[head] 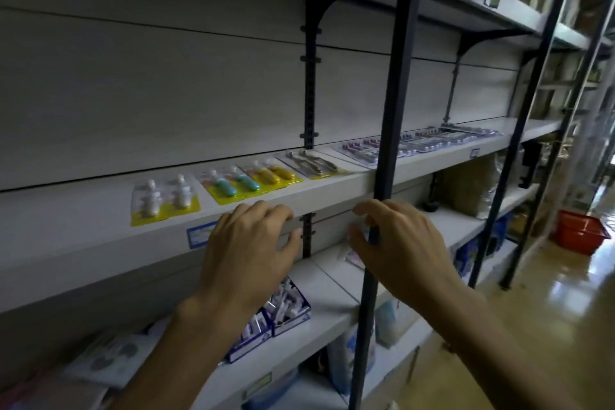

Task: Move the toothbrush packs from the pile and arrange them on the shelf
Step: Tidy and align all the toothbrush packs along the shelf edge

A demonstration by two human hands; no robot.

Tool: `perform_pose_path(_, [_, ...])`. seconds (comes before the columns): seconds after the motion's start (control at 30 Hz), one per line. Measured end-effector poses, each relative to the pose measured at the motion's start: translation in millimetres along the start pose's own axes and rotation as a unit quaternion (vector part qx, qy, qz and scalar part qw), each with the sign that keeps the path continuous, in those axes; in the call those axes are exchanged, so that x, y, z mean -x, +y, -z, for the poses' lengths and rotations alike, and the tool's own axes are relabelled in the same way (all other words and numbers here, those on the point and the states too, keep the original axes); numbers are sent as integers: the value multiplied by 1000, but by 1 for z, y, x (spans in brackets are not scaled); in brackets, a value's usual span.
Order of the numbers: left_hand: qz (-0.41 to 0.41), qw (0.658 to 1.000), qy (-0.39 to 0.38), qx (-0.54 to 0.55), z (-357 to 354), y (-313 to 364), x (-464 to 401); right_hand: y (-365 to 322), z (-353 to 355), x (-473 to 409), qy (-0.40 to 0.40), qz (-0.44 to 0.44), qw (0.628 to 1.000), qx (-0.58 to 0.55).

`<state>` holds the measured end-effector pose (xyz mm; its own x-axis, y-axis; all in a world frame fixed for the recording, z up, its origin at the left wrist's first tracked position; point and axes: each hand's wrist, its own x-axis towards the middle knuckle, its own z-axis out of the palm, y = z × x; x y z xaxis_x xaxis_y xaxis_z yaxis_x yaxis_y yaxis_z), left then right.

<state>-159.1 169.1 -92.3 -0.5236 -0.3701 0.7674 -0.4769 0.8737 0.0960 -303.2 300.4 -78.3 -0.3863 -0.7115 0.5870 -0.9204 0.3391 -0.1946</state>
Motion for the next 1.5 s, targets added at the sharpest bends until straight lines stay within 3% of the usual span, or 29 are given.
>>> perform_pose_path(0.63, [-26,997,-31,60,-181,228,-123,298,67,-27,25,-61,997,48])
perform_pose_path(0.9, [-30,996,-63,59,-248,261,-176,387,43,-77,26,-49,998,34])
perform_pose_path(1.5, [-23,997,-40,54,-454,324,-349,601,-16,-230,8,-40,998,49])
